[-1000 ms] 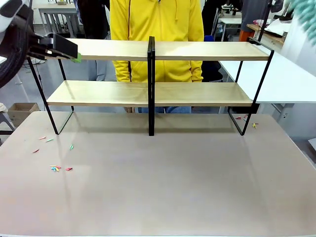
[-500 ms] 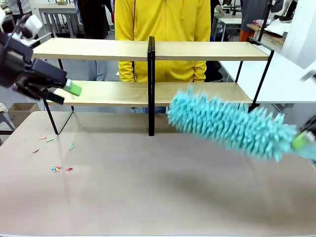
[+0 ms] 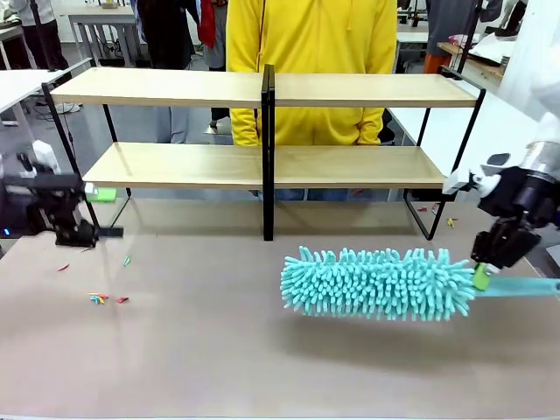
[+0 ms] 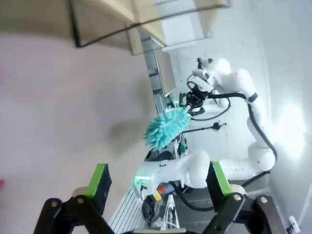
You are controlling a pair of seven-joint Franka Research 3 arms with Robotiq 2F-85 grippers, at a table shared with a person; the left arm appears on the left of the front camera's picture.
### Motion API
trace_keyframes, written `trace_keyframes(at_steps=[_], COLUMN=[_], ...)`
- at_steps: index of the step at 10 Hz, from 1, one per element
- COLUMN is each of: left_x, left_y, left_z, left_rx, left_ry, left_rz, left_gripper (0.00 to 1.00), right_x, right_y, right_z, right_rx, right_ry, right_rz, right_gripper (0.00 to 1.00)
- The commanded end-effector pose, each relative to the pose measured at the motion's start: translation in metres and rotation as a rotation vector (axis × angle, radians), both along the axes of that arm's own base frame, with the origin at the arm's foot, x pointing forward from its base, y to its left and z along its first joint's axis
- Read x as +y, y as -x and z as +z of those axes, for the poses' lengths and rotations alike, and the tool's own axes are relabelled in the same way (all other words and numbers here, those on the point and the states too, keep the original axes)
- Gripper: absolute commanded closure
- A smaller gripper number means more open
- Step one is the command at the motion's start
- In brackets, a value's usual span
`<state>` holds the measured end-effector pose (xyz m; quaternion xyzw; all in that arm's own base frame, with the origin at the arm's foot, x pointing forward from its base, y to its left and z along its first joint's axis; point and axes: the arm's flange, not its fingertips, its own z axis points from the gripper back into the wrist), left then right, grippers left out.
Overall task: Clean the shelves.
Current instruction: Place the Duster on the table.
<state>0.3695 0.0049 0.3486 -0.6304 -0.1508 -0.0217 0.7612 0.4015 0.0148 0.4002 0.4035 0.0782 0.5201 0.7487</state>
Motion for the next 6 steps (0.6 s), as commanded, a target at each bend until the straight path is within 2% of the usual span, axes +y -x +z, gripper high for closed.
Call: trace_keyframes(at_steps=[1, 3, 6], left_x=[-0.005, -0.005, -0.005], left_y=[0.003, 0.003, 0.003], left_z=[0.037, 0.037, 0.037], left_rx=[-0.073, -0.073, -0.073], left_ry=[-0.019, -0.019, -0.019], left_rz=[-0.037, -0.037, -0.037], left_gripper=[0.0, 0.0, 0.0], right_x=[-0.003, -0.002, -0.01], right_y=[-0.042, -0.052, -0.049], right_z=[-0.004, -0.021, -0.024], right_rx=[0.027, 0.067, 0.063], right_ry=[0.008, 0.003, 0.008], right_rz=[0.033, 0.026, 0.007], right_gripper=[0.88, 0.88, 0.88])
